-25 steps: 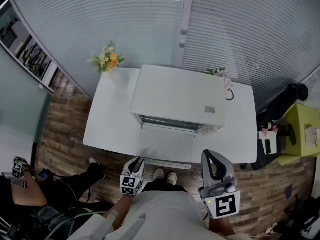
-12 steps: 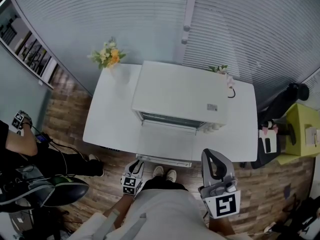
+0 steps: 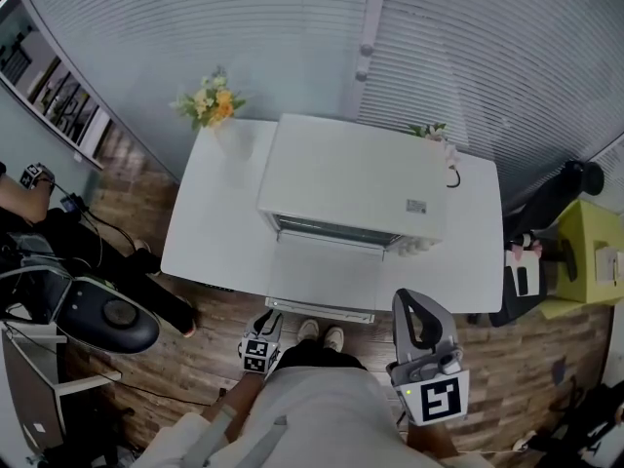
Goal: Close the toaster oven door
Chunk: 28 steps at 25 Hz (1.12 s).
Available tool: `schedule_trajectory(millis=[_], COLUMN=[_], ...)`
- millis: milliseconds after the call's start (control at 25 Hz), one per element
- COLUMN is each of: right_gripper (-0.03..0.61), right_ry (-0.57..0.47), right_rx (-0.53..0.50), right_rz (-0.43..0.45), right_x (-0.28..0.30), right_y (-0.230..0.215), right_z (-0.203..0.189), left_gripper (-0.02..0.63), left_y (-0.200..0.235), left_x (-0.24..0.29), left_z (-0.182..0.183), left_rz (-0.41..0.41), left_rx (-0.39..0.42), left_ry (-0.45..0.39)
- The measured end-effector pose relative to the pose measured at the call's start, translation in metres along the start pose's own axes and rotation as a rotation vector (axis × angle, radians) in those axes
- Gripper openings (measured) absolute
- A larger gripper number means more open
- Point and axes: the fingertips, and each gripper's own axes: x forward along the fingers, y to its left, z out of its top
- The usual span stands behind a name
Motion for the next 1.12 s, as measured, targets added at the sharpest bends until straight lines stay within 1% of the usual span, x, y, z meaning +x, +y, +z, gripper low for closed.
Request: schedule_trajectory(millis=[120,200,320,520,720,840,1120], right_gripper=[0.005,0.005,0.005,0.005,0.005,0.005,0.005], right_ry=[0.000,0.005,0.003,0.009,0.014,0.011,0.015], right_rx=[-0.002,-0.002,-0.004,-0.005,-0.006,-0.008,-0.008], right_rz=[0.000,-0.002,-0.005,-0.006,-0.007,-0.009,-0.022], right_x=[0.000,0.000,0.000,0.001,0.004,0.004,0.003], right_y=[0.001,0.001,0.000,0.001,0.002,0.002,0.000], right_z=[0.000,-0.001,-0.001,0.000,-0.001,0.000,0.000], left_gripper=[0.110,0.098,0.118,0.123,0.144,0.144,0.144], left_y=[0.004,0.004,0.006,0.012,0.015,0.016,0.016], left_x=[0.005,0.005,0.006,0.010,0.021,0.024,0.026], left_z=[-0.004,-0.006,-0.009,-0.015,-0.014,-0.013,-0.015], left_rz=[0.006,0.005,0.007,0.019,0.021,0.022,0.014], left_rx=[-0.009,-0.015,-0.022,-0.042,-0.064,-0.077,-0.078], left_ry=[0.002,-0.006,0.007,0.026,0.027,0.027,0.044])
